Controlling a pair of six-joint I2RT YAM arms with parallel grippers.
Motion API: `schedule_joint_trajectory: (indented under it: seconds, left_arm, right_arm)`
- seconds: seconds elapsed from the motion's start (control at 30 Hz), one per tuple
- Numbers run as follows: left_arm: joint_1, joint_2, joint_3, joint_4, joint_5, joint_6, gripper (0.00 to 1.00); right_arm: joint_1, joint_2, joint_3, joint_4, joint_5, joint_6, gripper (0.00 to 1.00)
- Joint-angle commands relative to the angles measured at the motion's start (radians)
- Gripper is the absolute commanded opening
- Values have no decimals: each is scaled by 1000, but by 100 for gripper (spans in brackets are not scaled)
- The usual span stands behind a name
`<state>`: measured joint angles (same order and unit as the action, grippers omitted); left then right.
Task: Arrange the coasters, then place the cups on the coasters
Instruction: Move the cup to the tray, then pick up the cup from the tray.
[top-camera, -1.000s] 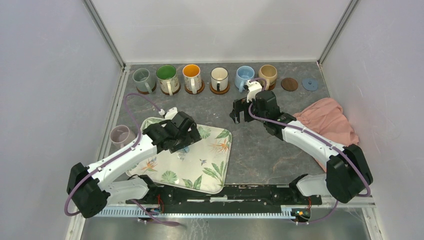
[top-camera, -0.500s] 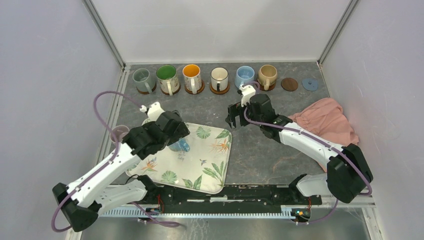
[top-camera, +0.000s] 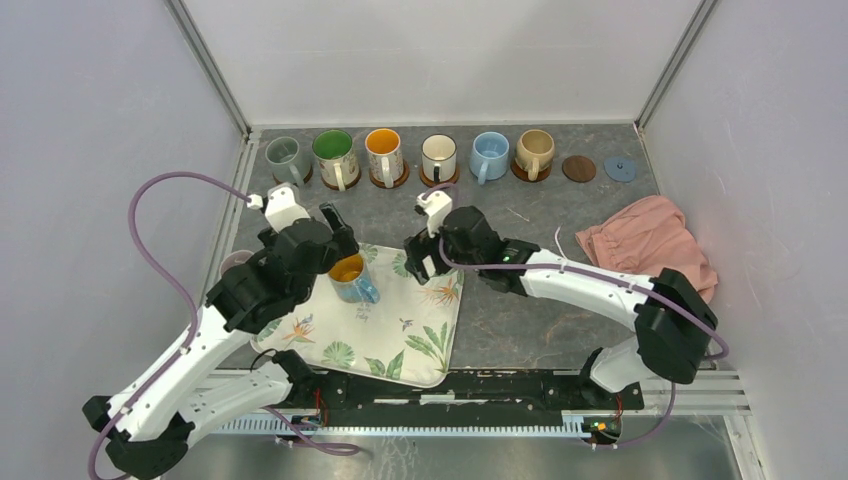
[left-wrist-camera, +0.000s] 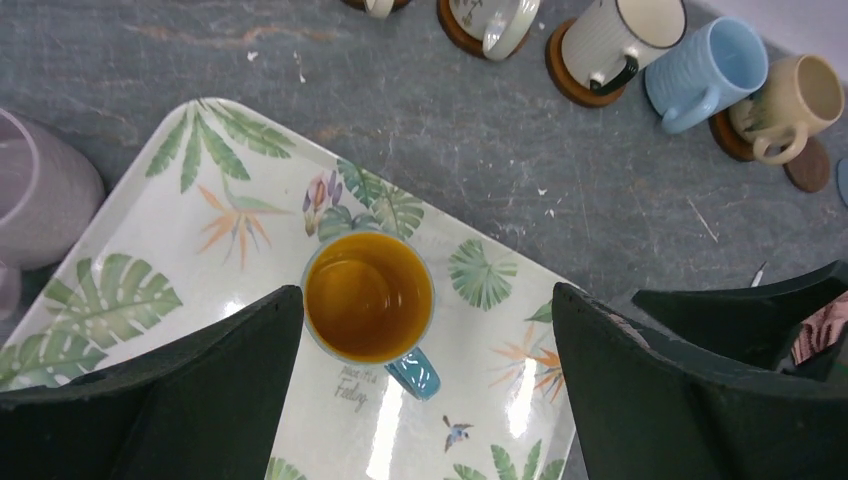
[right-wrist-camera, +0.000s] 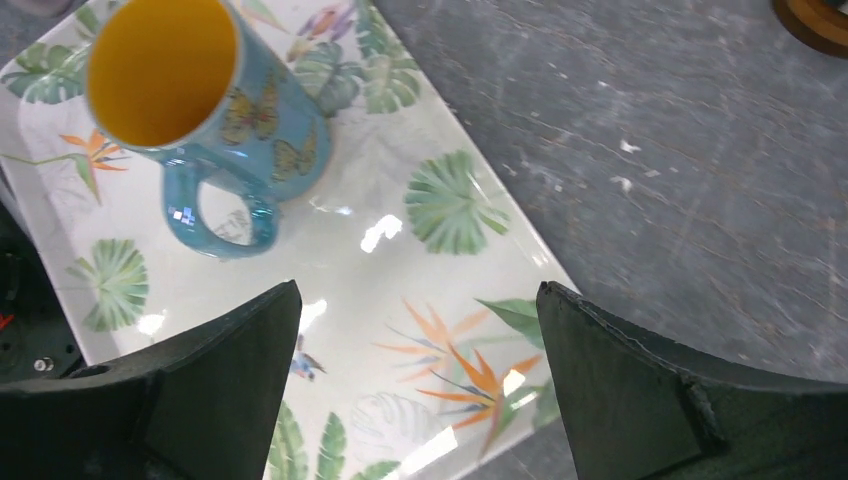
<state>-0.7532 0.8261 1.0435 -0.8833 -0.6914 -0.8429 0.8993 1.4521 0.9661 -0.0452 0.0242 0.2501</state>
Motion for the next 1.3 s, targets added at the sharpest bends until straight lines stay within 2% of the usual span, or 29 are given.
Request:
schedule_joint_trajectory:
  seconds: [0.0, 0.37, 0.83, 1.27]
  left_arm:
    - [-3, -31, 40, 60, -81, 126, 100]
    - [-3, -144, -12, 121, -90, 210, 100]
    - [-3, -197, -43, 125, -141, 225, 100]
    - [-3, -313, -22, 74, -279, 172, 100]
  right_arm:
    - [83, 60, 103, 16, 65, 13, 95]
    - [222, 236, 282, -41, 120, 15, 93]
    - [278, 402, 451, -142, 154, -3, 84]
    - [298, 498, 518, -177, 154, -9, 73]
